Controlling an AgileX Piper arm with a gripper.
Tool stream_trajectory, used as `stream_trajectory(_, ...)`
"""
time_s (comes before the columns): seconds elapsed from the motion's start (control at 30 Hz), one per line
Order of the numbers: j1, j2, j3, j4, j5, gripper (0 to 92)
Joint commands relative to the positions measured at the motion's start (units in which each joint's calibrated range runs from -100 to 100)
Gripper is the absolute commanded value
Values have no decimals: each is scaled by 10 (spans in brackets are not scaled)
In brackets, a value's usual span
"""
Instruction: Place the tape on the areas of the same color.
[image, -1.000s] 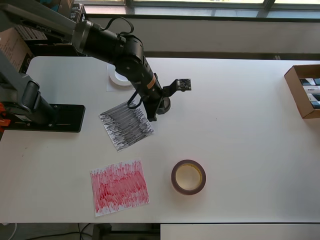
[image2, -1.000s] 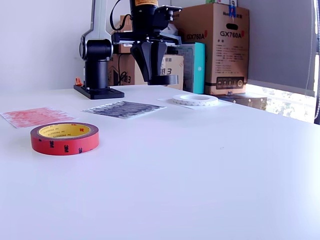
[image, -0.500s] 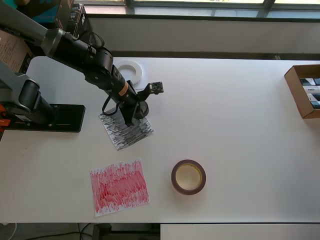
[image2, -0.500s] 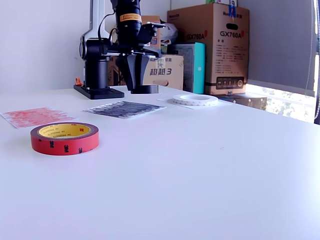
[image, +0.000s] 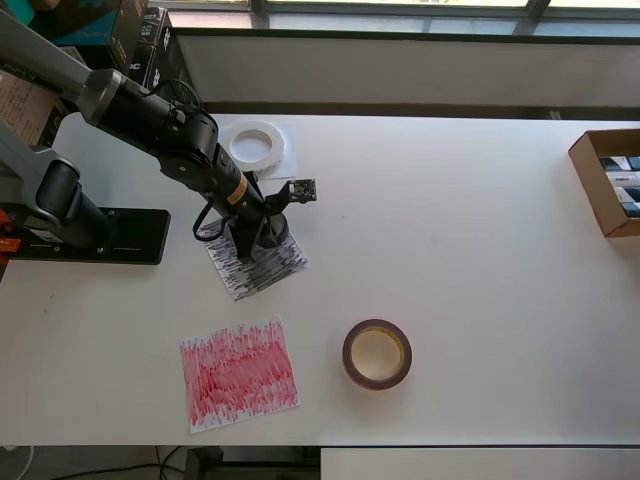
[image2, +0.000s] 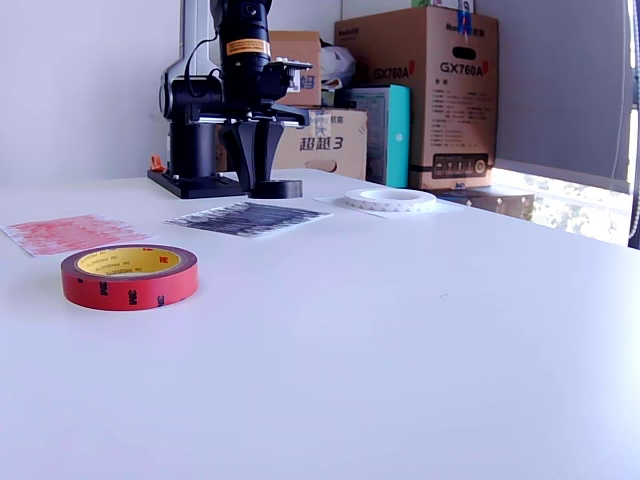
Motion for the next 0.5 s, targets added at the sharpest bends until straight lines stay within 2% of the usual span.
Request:
stream_trajectory(0.0,-9,6,5,1,4,2)
stream_trajectory(0.47,-17,5,5,11,14,2)
